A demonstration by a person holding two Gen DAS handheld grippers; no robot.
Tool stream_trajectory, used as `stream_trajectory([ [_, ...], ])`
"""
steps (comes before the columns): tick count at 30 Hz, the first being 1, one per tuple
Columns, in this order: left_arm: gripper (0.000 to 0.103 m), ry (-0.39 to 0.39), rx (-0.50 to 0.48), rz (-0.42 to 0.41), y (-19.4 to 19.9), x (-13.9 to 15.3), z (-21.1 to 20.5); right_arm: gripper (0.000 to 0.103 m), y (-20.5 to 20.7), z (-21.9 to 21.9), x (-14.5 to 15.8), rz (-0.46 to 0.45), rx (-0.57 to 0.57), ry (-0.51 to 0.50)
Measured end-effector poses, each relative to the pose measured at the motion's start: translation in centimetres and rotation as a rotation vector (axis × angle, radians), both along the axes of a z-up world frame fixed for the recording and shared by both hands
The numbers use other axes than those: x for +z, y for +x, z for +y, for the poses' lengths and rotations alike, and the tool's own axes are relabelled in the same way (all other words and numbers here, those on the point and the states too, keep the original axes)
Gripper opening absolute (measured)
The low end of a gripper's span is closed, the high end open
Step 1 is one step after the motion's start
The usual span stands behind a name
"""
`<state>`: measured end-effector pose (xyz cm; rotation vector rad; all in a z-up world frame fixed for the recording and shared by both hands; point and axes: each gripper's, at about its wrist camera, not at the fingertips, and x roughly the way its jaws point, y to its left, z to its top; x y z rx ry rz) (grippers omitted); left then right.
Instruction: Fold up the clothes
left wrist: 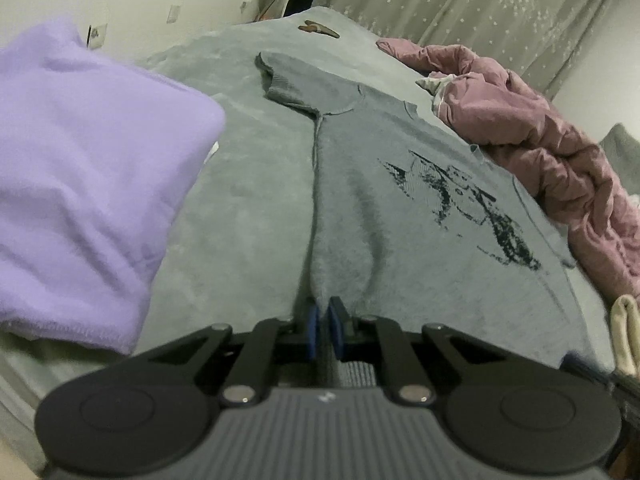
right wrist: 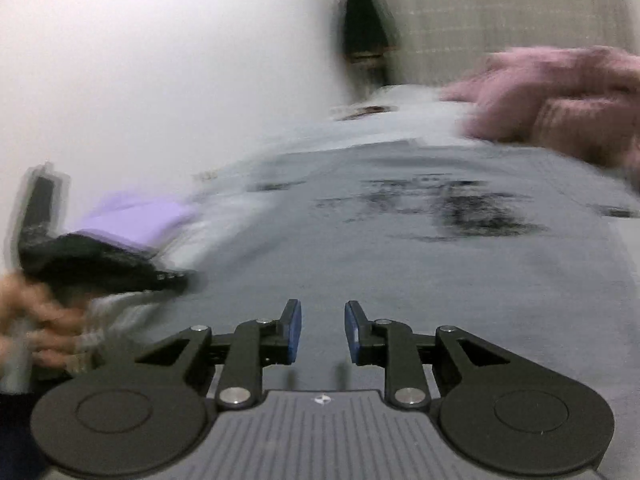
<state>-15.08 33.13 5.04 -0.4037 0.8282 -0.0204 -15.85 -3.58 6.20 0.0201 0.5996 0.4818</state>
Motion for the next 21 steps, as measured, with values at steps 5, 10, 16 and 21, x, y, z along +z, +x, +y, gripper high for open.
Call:
stream_trajectory([
  [5,0.008,0.009,0.006,-0.005,-0.3,-0.1,0.2,0.024,1.9,-5.3,-2.0,0.091,-0.224,-0.114],
  [10,0.008,0.026,0.015,-0.013,-0.6,-0.1,0.0,0.024,1.3,-7.3,-1.7,0.103,-0.235,-0.096],
  [16,0.007,0.059,0.038,-0.032,-1.2,0.3,0.3,0.024,1.3,-8.3,-1.5,0.111,-0.282,-0.139],
  [21,0.007,0.077,0.038,-0.044,-1.5,0.6,0.3,0.025,0.4,-10.3,-1.7,0.157,-0.312,-0.125],
])
